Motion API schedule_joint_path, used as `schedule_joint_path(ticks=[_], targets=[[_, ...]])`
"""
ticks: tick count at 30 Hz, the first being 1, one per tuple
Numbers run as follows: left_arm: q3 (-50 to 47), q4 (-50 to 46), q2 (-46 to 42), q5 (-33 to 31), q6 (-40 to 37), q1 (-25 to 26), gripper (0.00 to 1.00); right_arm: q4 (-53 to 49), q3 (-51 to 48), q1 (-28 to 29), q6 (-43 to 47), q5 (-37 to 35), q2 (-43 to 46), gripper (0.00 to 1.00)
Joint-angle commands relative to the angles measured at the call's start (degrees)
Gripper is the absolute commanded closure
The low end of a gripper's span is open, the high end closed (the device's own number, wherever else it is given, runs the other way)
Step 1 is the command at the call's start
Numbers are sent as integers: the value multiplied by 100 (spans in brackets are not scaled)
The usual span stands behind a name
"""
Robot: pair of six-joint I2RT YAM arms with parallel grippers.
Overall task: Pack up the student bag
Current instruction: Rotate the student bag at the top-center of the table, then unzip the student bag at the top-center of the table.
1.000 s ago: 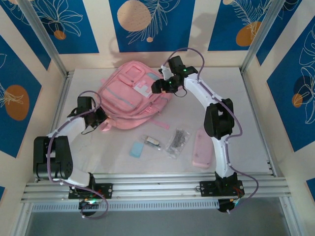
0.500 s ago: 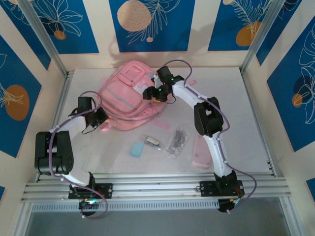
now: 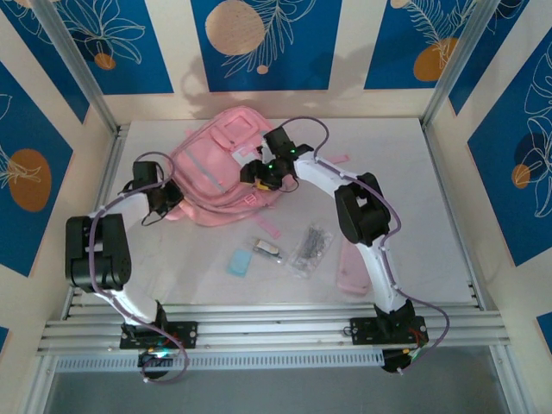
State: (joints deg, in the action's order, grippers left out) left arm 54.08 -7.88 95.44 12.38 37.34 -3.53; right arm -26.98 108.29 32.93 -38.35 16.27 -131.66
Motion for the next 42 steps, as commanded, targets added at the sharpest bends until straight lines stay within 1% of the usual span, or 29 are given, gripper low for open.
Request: schedule_joint_path(ticks=[1,5,8,9,10,13,14,15,17,19,24,29,32,34,35,36,37,40,41,42], targets=[[225,356,165,414,76,109,100,325,-176,486,-523,1141,412,34],[313,298,158,350,40,107,100,715,-629,429,-791,1269,678,35],[603,-90,151,193,-245,51,98,588,-920,264,-635,935,934,36],[738,-261,137,105,-357,22,93,477,-1008,191,-533,759,1044,36],[857,-450,119,3,-480,-4,86,386,-1081,135,-430,612,1155,37],[1235,-1059,31,-392,-933,-35,58,11,-1238,-57,-54,-62,1475,37],[1376,-1288,2,-481,-1084,-34,52,-109,-1225,-124,34,-285,1510,37],[1502,-1493,-28,-547,-1229,-29,49,-238,-1191,-205,108,-503,1528,37],[1661,-1805,-114,-586,-1427,-10,46,-359,-1111,-386,174,-724,1467,39],[1682,-1993,-259,-587,-1510,27,45,-367,-987,-573,179,-782,1325,42],[1483,-2109,-668,-20,-1361,288,45,-369,-431,-938,-27,-916,760,45],[1095,-1638,-1017,556,-870,731,45,-70,-107,-1134,-568,-1066,263,46],[911,-1247,-1032,784,-498,1120,46,-83,228,-1135,-935,-1140,-121,47],[826,-960,-951,835,-356,1448,46,-20,434,-1129,-1148,-1013,-384,47],[814,-838,-865,819,-321,1616,46,-20,553,-1114,-1262,-978,-512,50],[828,-741,-741,839,-298,1767,47,-26,672,-1097,-1336,-927,-638,56],[868,-663,-619,876,-292,1870,47,-32,735,-1066,-1385,-904,-703,59],[1058,-434,-160,949,-317,2110,48,-66,772,-1027,-1530,-811,-773,79],[1148,-414,4,935,-366,2159,49,-31,669,-1021,-1575,-788,-700,89],[1246,-422,159,904,-427,2202,49,82,479,-1010,-1645,-780,-568,100]])
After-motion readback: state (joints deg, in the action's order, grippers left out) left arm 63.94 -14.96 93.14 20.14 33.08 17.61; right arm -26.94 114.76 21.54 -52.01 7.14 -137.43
